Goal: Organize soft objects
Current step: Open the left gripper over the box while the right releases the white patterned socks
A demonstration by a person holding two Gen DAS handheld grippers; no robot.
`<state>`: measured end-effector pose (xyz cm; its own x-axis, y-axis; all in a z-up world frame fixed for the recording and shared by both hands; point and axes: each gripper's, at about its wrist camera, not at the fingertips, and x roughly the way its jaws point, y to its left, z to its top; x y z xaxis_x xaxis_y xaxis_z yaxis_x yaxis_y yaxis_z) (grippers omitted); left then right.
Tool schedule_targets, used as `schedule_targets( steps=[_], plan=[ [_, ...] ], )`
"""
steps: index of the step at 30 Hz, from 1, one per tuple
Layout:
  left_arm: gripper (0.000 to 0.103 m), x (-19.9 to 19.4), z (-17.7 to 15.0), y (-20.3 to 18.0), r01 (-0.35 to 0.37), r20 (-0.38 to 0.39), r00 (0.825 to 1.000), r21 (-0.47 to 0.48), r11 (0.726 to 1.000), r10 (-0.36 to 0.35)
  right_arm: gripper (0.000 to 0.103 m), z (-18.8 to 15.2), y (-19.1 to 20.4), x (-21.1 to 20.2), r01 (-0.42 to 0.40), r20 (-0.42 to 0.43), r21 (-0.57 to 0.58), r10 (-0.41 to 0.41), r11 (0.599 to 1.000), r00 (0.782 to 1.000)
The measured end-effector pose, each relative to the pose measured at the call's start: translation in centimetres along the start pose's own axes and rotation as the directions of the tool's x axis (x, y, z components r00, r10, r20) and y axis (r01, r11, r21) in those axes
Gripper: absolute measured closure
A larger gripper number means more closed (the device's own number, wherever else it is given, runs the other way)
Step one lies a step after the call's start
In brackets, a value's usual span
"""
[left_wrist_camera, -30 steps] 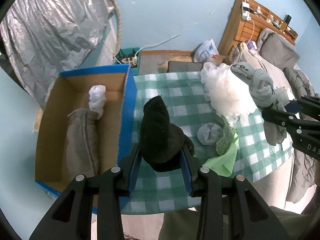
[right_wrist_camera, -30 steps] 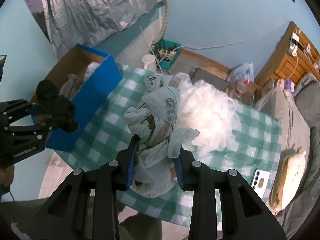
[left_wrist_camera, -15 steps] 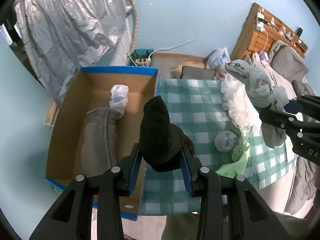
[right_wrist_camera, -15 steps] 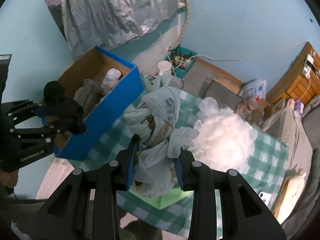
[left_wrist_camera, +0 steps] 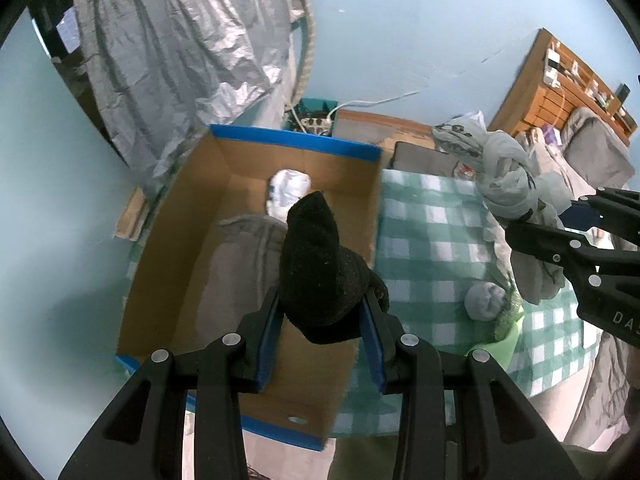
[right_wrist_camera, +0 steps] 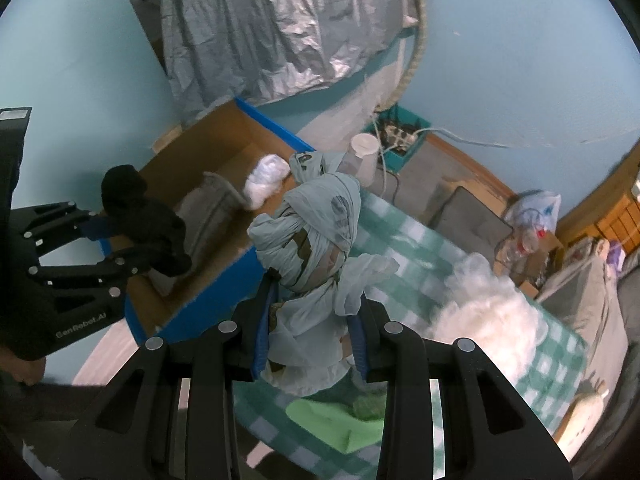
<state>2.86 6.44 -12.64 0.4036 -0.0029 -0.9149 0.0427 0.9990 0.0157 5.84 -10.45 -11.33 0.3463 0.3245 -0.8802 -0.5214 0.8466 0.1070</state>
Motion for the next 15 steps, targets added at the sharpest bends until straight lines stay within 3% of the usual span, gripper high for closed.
schedule_targets(
  steps=[15],
  plan=[
    [0.065, 1.0, 1.8, 5.3, -0.073, 0.004, 0.997, -0.035, 0.997, 0.073, 0.070, 4.9, 4.6, 3.4, -0.043, -0.016, -0.087, 0.041, 0.995, 0.999]
  ],
)
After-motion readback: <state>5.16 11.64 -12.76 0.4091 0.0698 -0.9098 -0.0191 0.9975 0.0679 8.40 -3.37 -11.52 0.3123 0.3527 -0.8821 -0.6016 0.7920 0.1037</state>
